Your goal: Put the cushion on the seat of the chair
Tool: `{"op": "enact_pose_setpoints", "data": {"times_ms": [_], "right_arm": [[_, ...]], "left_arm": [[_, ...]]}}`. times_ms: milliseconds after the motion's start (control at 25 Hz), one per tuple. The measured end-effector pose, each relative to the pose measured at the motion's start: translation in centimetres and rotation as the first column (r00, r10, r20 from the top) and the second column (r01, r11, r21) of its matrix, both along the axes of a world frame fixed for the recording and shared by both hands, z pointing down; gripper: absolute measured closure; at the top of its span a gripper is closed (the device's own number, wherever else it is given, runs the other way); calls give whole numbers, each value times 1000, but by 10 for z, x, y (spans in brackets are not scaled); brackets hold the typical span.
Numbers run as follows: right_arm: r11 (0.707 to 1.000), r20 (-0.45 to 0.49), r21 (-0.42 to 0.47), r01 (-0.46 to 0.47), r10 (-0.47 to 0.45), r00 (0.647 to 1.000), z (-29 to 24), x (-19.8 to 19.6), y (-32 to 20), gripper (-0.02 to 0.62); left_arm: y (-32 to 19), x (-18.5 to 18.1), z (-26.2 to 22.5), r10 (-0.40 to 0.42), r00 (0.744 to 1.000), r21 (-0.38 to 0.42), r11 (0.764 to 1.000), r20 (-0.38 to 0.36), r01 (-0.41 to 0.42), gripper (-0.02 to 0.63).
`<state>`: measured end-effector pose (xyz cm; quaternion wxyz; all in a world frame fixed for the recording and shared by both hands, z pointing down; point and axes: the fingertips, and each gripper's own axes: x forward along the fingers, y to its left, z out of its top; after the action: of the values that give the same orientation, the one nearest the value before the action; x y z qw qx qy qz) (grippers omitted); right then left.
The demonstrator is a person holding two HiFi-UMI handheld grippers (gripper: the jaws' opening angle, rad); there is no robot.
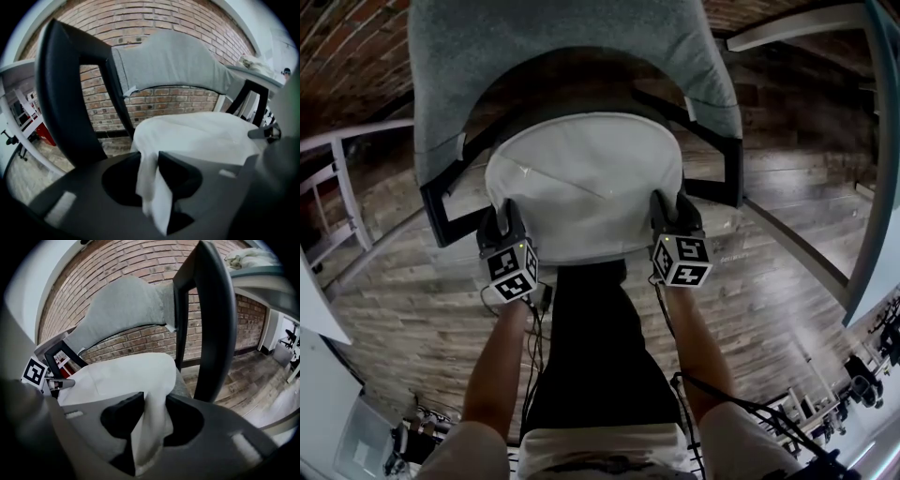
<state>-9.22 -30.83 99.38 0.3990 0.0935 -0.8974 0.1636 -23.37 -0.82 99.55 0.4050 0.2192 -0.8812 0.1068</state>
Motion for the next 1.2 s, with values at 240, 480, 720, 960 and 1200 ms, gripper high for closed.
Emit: {"op": "enact_pose_setpoints", "data": {"times_ms": [240, 480, 720, 960, 1200], "right_arm": [[997, 17, -18, -70, 71, 997, -8, 3, -6, 425], [995, 22, 17, -100, 100, 995, -19, 8, -19, 376], [993, 29, 42, -112, 110, 993, -42, 14, -26, 376], [998, 45, 22, -66, 65, 997, -87, 21, 2, 377], [999, 108, 34, -9, 5, 994, -177, 17, 33, 377]], "left_arm": [[7, -2, -6, -36, 999, 3, 999, 11, 36, 488], [11, -1, -14, -40, 999, 11, 999, 10, 40, 468], [16, 2, -34, -35, 999, -3, 999, 18, 36, 466], [15, 13, -82, 1, 1000, 28, 1000, 28, -1, 466], [1, 14, -191, 74, 994, 95, 992, 85, -82, 466]]}}
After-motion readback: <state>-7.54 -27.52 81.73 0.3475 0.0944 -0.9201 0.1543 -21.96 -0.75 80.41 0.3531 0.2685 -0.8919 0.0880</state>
